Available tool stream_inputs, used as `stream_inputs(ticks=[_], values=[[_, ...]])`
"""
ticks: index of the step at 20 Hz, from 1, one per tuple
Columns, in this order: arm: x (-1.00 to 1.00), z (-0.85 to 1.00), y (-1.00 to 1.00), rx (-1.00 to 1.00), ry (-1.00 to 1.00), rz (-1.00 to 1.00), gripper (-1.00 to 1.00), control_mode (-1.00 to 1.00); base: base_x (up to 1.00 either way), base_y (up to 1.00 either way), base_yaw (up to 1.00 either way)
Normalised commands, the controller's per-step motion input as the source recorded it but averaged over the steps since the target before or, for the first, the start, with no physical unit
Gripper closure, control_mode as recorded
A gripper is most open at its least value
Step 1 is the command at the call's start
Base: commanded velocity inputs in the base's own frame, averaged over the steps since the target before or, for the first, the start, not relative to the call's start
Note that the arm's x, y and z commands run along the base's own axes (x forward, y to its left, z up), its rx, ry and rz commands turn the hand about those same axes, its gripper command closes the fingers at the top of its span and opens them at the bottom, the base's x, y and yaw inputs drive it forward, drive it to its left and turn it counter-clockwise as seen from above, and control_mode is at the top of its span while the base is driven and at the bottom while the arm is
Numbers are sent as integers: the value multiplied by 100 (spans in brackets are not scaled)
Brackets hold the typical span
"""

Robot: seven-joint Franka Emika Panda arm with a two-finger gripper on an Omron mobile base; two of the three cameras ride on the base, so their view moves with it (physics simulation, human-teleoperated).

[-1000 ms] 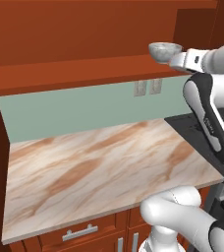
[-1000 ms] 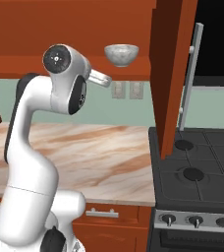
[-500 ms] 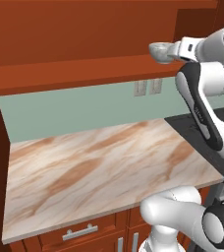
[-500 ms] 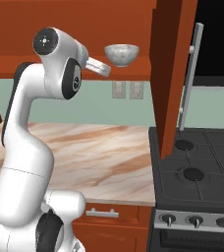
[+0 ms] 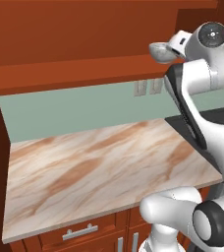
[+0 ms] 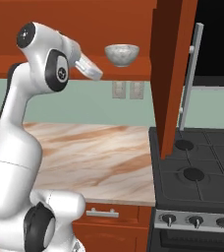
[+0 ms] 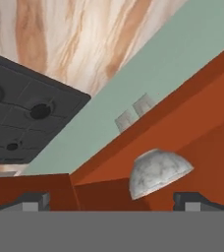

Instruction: Take the smaller bowl and place it next to the appetizer plate on the dining counter , and place the larger bowl next to the plate with cooked food.

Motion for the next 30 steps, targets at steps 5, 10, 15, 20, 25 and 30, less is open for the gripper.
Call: stream_inputs(ticks=[5,10,15,20,25,30], values=[[1,9,-10,12,-7,-17,-100,-100,0,0,0],[9,9,-19,11,0,-1,-100,-100,0,0,0],[33,0,-19,12,8,0,-100,-100,0,0,0],[46,0,-2,8,17,0,-100,-100,0,0,0],[50,0,0,0,6,0,-100,-100,0,0,0],[48,-3,0,0,2,0,-100,-100,0,0,0]])
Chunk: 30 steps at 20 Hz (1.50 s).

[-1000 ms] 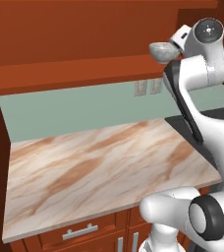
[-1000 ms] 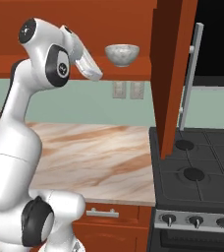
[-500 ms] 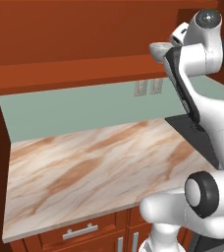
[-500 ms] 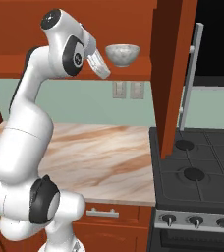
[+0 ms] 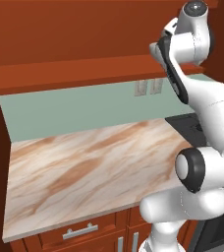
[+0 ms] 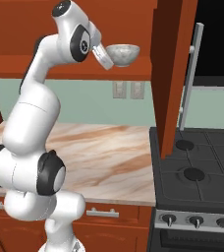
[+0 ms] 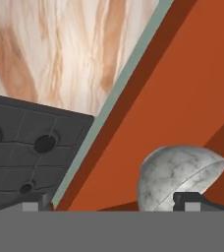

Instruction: Take the smaller bowl and place it next to the appetizer plate on the dining counter , and place the larger bowl next to the plate with cooked food.

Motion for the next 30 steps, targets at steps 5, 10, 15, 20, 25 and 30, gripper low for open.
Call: stream_inputs(ticks=[5,10,15,20,25,30], values=[[44,-27,-1,0,-12,0,-100,-100,0,0,0],[32,-29,-8,0,-25,0,-100,-100,0,0,0],[15,-1,-22,5,-10,0,-100,-100,0,0,0],[14,20,-17,3,2,0,-100,-100,0,0,0],[24,17,-5,1,10,0,-100,-100,0,0,0],[45,0,0,1,19,0,-100,-100,0,0,0]])
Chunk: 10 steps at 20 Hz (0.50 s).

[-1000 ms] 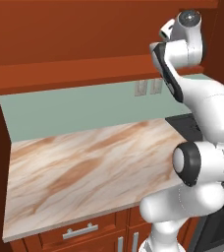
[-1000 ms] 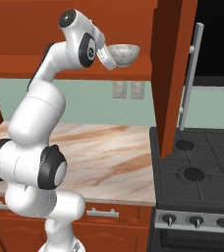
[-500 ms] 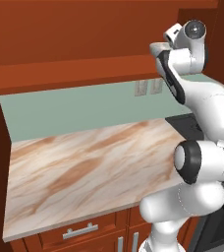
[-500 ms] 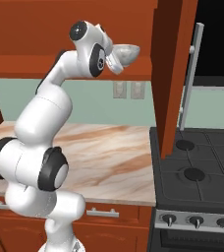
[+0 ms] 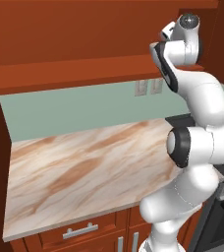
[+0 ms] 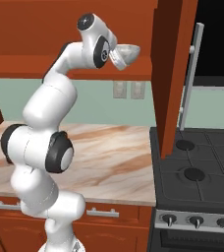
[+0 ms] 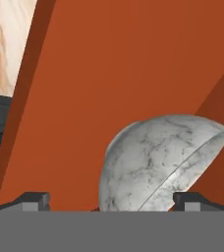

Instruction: Take the smaller bowl and place it next to the appetizer plate on the dining counter , and place the larger bowl next to the plate with cooked food.

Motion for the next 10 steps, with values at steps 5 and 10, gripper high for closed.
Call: stream_inputs(ticks=[5,10], values=[[49,0,-1,0,4,0,-100,-100,0,0,0],[36,0,-11,0,-1,0,-100,-100,0,0,0]])
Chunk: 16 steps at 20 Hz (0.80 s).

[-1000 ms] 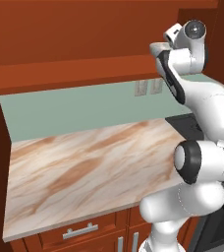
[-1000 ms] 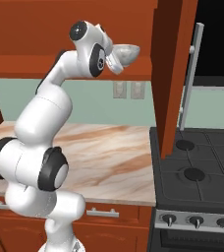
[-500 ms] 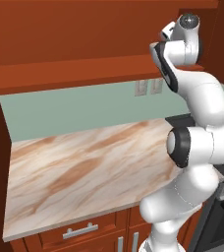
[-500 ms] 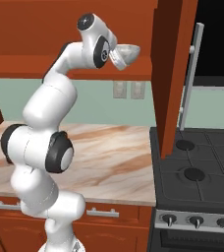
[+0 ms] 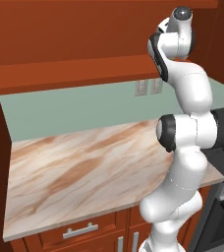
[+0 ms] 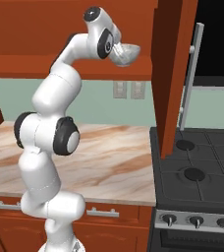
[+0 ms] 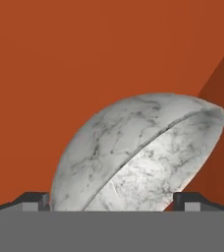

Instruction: Take the smaller bowl and place it next to the appetizer plate on the dining counter , and place the larger bowl next to the plate with cooked food.

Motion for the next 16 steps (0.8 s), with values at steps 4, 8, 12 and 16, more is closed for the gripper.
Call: stream_inputs(ticks=[4,8,12,16], values=[[30,0,-8,0,0,0,-100,-100,0,0,0],[21,-22,-6,0,0,0,-100,-100,0,0,0],[15,-46,-1,0,0,0,100,-100,0,0,0],[14,-54,0,0,0,0,100,-100,0,0,0]])
